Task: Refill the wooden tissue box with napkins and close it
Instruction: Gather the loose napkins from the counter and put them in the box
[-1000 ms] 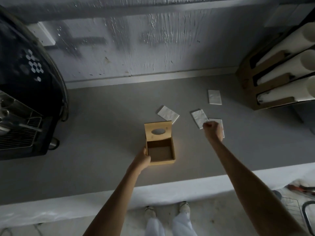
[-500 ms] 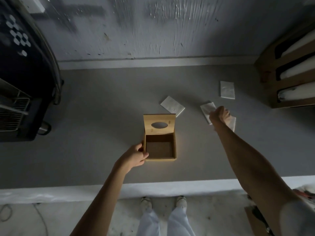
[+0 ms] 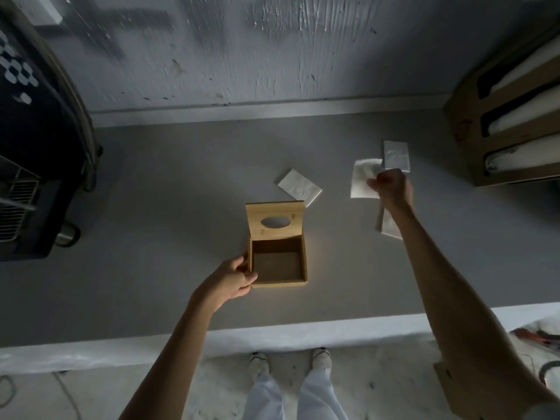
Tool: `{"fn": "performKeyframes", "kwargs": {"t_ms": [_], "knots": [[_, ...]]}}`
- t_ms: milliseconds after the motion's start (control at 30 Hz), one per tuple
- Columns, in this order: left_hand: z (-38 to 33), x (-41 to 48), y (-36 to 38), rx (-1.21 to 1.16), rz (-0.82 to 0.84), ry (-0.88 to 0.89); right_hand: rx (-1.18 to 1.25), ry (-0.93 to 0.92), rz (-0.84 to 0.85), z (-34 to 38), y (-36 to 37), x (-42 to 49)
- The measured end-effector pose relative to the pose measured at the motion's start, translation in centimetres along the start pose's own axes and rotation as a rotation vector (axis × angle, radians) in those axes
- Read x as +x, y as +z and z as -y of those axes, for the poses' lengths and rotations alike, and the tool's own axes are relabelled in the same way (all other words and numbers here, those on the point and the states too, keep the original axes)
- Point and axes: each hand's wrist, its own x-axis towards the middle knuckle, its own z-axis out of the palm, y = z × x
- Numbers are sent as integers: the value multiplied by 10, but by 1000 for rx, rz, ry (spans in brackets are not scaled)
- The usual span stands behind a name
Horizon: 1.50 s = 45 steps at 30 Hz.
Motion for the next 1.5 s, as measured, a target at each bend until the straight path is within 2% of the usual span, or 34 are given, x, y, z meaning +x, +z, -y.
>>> {"fn": "performKeyframes", "kwargs": {"t_ms": [100,167,300,433,600,733,967,1133,1333,1500], "knots": [[1,1,-1,-1,9,-2,388,187,-83,-21,-37,4],[1,2,-2,-13,3,-6,452,289,-79,-46,-51,4],[3,4,-4,-33,5,-14,293,399,-82,-90,-48,-7],[2,5,-5,-40,-1,-20,93,368,-144,-98,-34,-11],[1,3,-4,-46,-1,-16,155,336,-204,-85,-34,-5],[1,2,-4,-63,-2,-23,118,343,-163,-90,-22,-15],[0,1,-4,-63,-4,-30,-35,238,-171,-90,-16,-33],[-1,-1,-4,-58,-2,-27,-253,298,-137,-82,-18,-36],[0,-4,-4,-82,11,-14,-196,423,-4,-73,-25,-18],[-1,-6,-6,-68,22,-34,-135,294,20,-75,-26,-12]]}}
